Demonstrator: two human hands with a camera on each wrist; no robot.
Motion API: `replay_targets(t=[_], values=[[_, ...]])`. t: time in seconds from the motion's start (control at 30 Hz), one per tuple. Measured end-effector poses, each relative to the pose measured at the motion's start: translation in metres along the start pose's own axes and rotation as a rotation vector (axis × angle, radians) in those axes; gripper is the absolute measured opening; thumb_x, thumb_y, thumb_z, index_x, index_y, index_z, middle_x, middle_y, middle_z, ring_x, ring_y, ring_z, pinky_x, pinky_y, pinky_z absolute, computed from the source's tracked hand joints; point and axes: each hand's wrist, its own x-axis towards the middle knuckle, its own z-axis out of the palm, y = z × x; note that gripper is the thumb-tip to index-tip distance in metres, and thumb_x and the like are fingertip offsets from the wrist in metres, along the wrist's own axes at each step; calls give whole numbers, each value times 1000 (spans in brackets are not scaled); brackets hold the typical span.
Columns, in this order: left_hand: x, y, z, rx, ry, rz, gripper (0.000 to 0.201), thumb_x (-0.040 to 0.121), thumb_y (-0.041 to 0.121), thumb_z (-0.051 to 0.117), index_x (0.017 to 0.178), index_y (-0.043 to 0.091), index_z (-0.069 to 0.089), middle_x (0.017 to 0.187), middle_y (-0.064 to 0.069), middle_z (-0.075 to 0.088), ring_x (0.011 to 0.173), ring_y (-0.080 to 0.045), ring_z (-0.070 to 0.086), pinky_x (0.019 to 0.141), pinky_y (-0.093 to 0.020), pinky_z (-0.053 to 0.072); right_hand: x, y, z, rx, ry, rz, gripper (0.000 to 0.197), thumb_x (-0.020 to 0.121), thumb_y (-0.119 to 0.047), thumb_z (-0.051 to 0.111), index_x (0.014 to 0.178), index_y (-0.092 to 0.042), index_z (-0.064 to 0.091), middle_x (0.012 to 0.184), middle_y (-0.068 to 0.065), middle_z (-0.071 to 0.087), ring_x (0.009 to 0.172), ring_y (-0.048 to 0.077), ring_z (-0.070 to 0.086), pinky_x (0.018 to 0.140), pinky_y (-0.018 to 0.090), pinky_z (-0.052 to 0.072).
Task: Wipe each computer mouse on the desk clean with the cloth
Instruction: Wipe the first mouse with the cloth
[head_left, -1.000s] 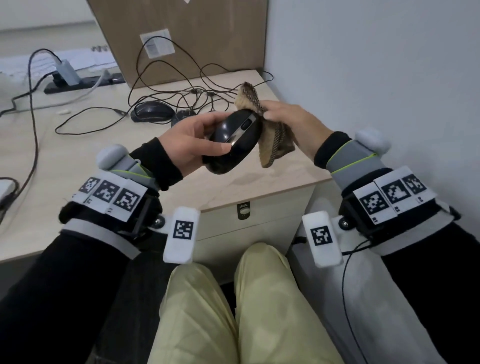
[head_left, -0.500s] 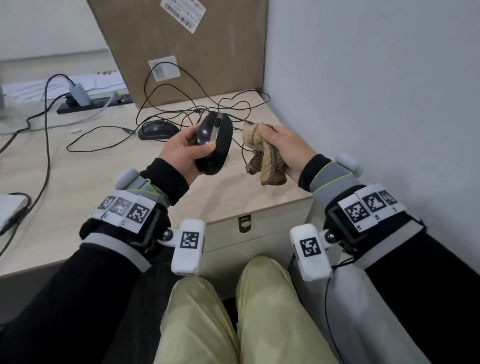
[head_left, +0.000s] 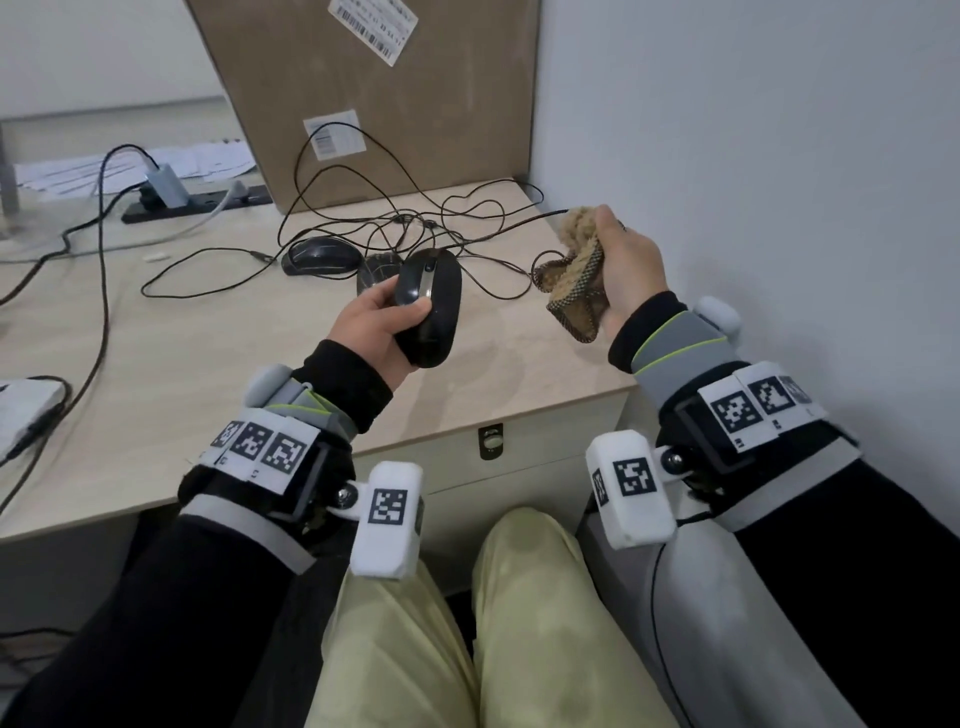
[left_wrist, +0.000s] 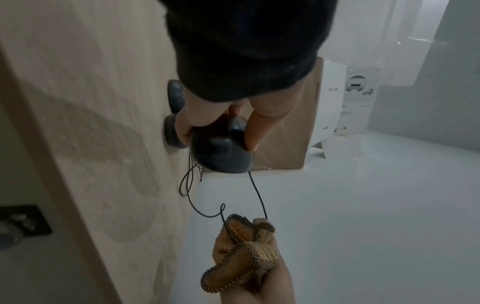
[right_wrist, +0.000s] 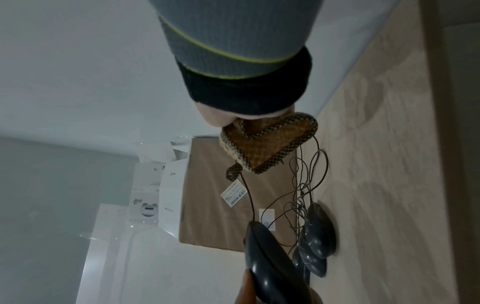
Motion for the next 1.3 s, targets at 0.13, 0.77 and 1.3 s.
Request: replay_targets(t=[0.13,0.77,1.3], values=[[-3,-10,11,-70,9,-90,23,93,-1,42,91,15,59,76,0,66,70,-15,63,68,-31,52,-10,2,-5,-78,-94,17,32,94,-22,44,65,-12,54,67,3,59,51,20,48,55,28,49],[6,-6,51,-188,196,-137,12,97,-1,43,92,8,50,81,-10,55,75,-22,55,79,-51,49,-47,43,-8,-964,-327,-734,28,73,6,53,88,-4,73,100,17,58,86,21,55,74,13,35],[3,-30,23,142,274,-260,40,94,-5,44,133,1,44,87,-8,57,76,-21,56,88,-42,48,-29,24,-19,-176,87,263,5,76,-16,49,74,-15,54,67,6,52,63,24,50,69,35,45]])
